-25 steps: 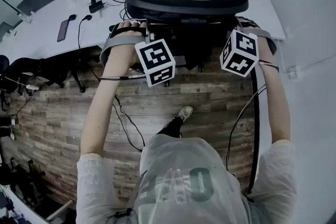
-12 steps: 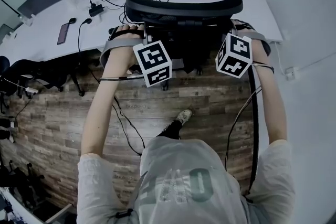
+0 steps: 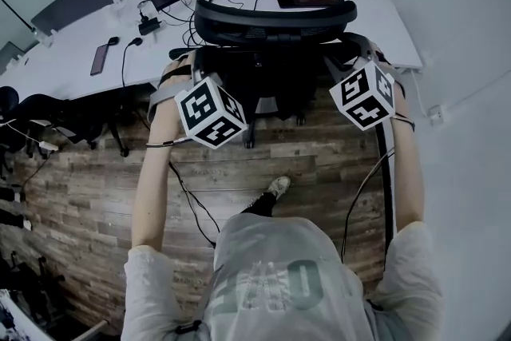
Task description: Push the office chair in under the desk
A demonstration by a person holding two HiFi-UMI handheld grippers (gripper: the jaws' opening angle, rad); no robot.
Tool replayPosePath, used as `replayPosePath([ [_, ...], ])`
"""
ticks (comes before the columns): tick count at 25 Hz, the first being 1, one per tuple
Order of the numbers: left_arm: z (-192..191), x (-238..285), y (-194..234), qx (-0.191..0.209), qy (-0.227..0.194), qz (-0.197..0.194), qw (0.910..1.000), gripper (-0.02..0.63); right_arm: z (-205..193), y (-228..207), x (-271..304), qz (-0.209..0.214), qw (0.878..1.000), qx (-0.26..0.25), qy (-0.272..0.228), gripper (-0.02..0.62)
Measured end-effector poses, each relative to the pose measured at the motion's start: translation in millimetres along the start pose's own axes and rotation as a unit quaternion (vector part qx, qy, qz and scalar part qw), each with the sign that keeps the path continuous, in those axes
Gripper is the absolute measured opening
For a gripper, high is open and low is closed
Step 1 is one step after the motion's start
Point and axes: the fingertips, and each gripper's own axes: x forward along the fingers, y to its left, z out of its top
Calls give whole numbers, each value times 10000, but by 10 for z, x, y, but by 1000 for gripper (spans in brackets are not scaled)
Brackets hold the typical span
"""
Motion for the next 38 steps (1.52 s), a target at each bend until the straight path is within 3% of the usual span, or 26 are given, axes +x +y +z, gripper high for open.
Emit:
replayPosePath([
  [2, 133, -198, 28, -777, -487, 106, 9957, 132, 198, -11, -248, -138, 9963, 642, -554, 178],
  [3, 212, -316, 48, -1279, -800, 153, 9884, 130, 310, 0, -379, -178, 9907, 1019, -885, 178],
  [5, 358, -582, 87, -2363, -1476, 248, 9601, 121, 526, 49, -657, -250, 9694, 1850, -1594, 176],
  [7, 469, -869, 116, -3234, -2074, 416, 9223, 50, 679, 109, -948, -430, 9364, 2683, -2220, 175],
  [9, 544, -1130, 66, -3700, -2496, 564, 8931, 23, 760, 207, -1213, -638, 9001, 3401, -2646, 117],
  [11, 594, -1345, -67, -3832, -2754, 668, 8791, 17, 814, 371, -1430, -732, 8729, 3845, -2913, 65],
  [13, 652, -1530, -207, -3757, -2997, 806, 8732, 17, 848, 583, -1587, -780, 8641, 3949, -3021, 48],
  [17, 604, -1707, -507, -3949, -3071, 846, 8617, 17, 884, 1043, -1741, -885, 8853, 3515, -2914, 29],
  [20, 528, -1734, -685, -4232, -2998, 652, 8525, 17, 877, 1313, -1800, -783, 8907, 3491, -2803, 21],
  [26, 457, -1763, -788, -4253, -2927, 593, 8543, 17, 803, 1491, -1820, -705, 8948, 3526, -2645, 20],
  [38, 349, -1796, -741, -4308, -2873, 738, 8523, 17, 824, 1445, -1818, -744, 9008, 3357, -2651, 20],
])
